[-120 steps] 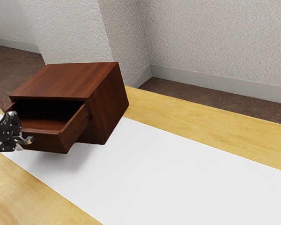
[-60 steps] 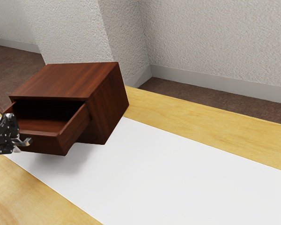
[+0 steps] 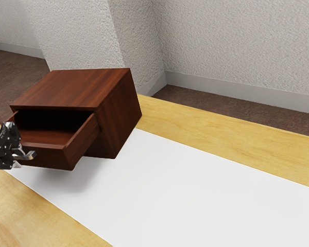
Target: Pull the drawer handle with one arm to open the drawer
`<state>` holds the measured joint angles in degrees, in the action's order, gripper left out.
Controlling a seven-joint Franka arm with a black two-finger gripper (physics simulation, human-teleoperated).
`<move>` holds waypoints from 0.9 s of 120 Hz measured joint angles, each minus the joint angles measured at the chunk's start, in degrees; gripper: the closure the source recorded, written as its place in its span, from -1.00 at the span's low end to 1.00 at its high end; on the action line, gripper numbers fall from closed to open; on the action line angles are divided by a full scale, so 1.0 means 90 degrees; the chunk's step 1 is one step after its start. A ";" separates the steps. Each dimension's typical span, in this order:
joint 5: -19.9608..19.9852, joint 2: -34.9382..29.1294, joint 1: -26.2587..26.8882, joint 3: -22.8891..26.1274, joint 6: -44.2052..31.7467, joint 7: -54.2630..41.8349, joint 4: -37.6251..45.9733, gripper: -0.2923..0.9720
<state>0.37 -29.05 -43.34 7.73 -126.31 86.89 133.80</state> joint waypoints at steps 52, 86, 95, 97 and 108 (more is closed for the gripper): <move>-0.0214 0.0161 0.0796 -0.0329 0.1551 -0.0022 -0.2747 -0.14; 0.0064 0.1649 0.3966 -0.1028 0.4524 -0.0073 -0.4641 -0.43; 0.0121 0.1645 0.4019 -0.0974 0.4624 -0.0118 -0.4440 -0.46; 0.0129 0.1644 0.4022 -0.0969 0.4636 -0.0127 -0.4420 -0.47; 0.0143 0.1637 0.3999 -0.0959 0.4688 -0.0173 -0.4317 -0.49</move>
<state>1.65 -14.32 -7.35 -0.90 -84.13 85.33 94.94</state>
